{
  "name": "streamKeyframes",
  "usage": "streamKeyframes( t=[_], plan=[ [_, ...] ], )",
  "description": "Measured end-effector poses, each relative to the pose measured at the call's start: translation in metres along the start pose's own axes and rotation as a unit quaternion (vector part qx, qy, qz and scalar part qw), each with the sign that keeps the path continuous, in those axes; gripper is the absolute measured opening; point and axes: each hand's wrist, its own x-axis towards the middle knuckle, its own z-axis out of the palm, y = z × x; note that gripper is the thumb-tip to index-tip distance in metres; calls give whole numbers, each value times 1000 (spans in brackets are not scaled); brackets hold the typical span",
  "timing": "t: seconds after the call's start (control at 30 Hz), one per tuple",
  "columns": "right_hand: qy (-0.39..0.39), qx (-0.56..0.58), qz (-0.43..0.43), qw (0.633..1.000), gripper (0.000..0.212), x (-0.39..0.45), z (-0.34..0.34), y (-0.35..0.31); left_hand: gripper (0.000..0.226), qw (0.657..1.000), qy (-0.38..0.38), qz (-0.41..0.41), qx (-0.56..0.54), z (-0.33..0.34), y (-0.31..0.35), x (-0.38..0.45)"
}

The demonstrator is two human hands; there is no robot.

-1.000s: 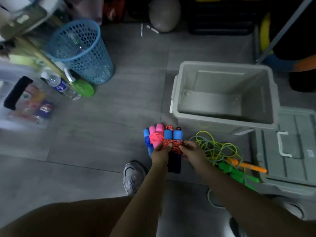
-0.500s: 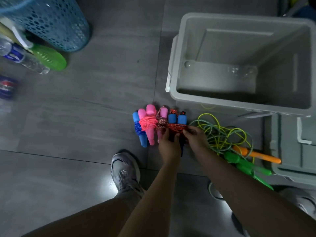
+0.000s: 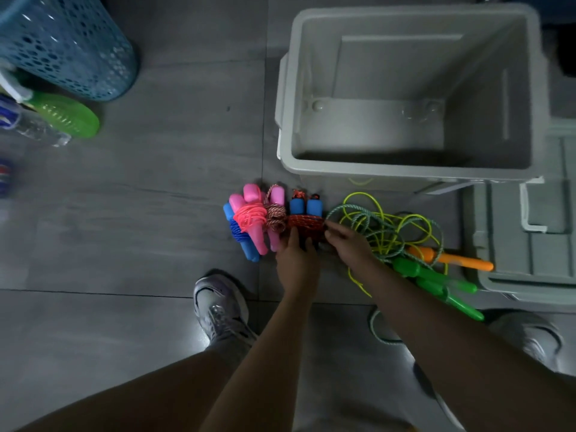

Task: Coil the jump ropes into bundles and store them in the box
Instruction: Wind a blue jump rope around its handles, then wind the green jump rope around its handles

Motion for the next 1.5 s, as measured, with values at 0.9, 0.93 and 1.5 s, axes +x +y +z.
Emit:
streamKeyframes(
  t=[0.9, 0.93, 1.5],
  plan=[
    [147, -189, -75, 968, 38, -56, -159, 75, 41, 954, -131, 197, 183, 78, 59, -45],
    [157, -179, -62, 969, 36, -53, -160, 76, 43, 954, -157, 196, 165, 83, 59, -40],
    [154, -123, -1, 980, 26, -33, -177, 82, 34, 990, -114, 76, -35, 105, 81, -22]
  ],
)
